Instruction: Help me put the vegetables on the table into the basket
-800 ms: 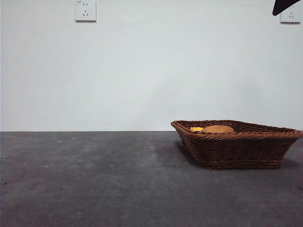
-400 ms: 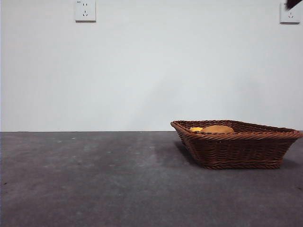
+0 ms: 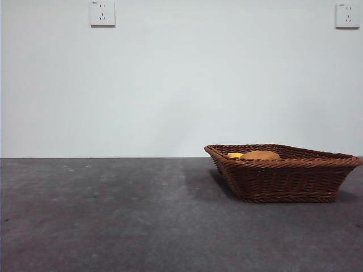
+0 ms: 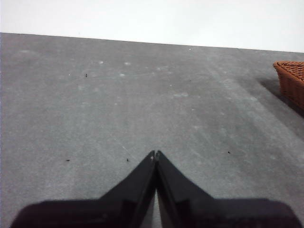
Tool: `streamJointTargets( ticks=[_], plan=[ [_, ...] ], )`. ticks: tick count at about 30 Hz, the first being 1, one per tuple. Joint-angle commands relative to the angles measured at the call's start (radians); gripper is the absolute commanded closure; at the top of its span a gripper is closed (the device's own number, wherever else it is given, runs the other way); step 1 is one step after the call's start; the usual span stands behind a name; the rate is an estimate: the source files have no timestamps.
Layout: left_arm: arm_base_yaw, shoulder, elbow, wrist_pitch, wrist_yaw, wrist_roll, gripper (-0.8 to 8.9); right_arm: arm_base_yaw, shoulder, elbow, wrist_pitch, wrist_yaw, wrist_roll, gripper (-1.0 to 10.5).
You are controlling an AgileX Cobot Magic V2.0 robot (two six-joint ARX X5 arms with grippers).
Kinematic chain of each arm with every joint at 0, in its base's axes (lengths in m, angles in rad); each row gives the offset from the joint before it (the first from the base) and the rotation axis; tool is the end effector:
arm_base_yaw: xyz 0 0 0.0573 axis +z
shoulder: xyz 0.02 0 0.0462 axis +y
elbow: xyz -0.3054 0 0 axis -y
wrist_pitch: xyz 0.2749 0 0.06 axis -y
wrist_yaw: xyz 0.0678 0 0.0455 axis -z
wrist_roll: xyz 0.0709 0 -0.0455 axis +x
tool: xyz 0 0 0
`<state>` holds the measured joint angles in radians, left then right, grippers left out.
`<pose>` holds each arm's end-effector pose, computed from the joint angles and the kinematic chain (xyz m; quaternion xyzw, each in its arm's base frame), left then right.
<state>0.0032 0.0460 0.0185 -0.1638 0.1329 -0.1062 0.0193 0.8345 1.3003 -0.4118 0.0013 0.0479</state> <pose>0.1270 -0.0090 0.1437 -0.0592 0.0986 -0.0594 0.9916 0.1720 0.0032 0.5144 0.0242 -0.0268 0.0096 0.9993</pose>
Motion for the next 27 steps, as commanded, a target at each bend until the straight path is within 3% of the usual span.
streamJointTargets(
  ticks=[1, 6, 15, 27],
  plan=[
    [-0.002, 0.003, -0.011, 0.004, -0.002, -0.005, 8.14, 0.0, -0.13, -0.243, 0.227, 0.004, 0.001, 9.5],
    [-0.002, 0.01, -0.011, 0.004, -0.002, -0.005, 8.14, -0.002, -0.383, -0.552, 0.308, 0.004, 0.0, 9.5],
    [-0.002, 0.015, -0.011, 0.004, -0.002, -0.005, 8.14, -0.002, -0.606, -0.963, 0.307, 0.014, 0.002, 9.5],
    [-0.002, 0.015, -0.011, 0.004, -0.002, -0.005, 8.14, -0.001, -0.747, -1.247, 0.307, 0.015, 0.001, 9.5]
  ],
)
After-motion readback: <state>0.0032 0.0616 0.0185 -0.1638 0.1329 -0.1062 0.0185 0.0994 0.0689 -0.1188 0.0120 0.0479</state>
